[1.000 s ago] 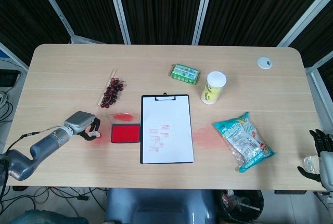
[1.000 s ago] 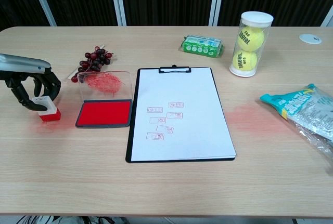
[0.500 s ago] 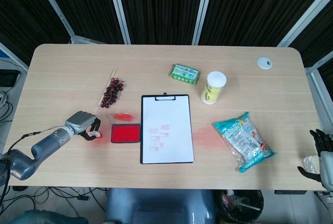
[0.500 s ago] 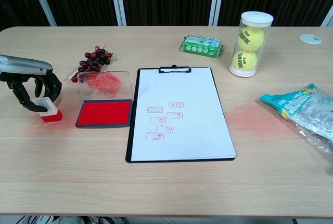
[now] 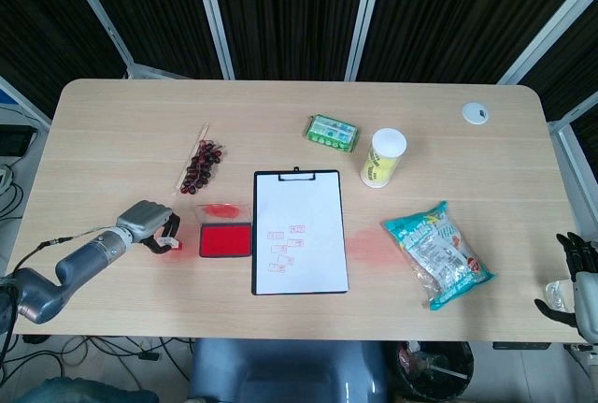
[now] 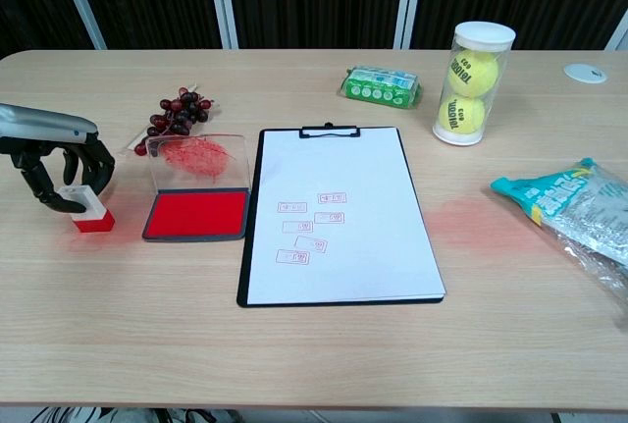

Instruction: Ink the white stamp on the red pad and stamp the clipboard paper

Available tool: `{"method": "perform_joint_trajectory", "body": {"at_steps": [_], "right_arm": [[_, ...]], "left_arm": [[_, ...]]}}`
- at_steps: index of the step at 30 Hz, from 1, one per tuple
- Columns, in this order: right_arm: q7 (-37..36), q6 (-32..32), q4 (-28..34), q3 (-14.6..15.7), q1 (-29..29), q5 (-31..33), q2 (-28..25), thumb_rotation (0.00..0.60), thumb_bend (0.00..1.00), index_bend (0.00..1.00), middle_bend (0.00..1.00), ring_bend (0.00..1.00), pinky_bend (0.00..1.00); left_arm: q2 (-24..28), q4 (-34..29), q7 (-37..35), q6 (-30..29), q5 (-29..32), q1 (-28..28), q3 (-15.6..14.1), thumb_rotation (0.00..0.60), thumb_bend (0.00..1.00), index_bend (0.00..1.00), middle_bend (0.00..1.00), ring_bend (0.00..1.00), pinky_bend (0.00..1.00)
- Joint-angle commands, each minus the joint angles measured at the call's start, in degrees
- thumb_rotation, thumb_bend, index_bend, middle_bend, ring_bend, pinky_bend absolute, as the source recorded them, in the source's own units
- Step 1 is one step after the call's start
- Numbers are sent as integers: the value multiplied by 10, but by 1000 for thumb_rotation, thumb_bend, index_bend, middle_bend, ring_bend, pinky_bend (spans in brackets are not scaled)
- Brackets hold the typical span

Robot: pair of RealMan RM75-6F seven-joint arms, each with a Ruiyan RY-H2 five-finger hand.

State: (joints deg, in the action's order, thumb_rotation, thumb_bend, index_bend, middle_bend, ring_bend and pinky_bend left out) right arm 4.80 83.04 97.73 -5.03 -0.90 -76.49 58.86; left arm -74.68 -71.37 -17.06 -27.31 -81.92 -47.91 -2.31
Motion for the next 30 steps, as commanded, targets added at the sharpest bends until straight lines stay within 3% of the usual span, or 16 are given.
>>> {"method": "perform_joint_trajectory", "body": {"at_steps": [1, 30], "right_arm": [[0, 0, 0, 0, 0, 0, 0, 600, 92, 129, 102, 156, 165], [4, -3, 3, 0, -1, 3, 0, 600, 93, 129, 102, 156, 164]], "left_arm": [[1, -1, 0, 1, 1, 0, 0, 600, 421, 524, 535, 330, 375], [20, -20, 9, 16, 10, -11, -5, 600, 408, 473, 527, 330, 371]]}}
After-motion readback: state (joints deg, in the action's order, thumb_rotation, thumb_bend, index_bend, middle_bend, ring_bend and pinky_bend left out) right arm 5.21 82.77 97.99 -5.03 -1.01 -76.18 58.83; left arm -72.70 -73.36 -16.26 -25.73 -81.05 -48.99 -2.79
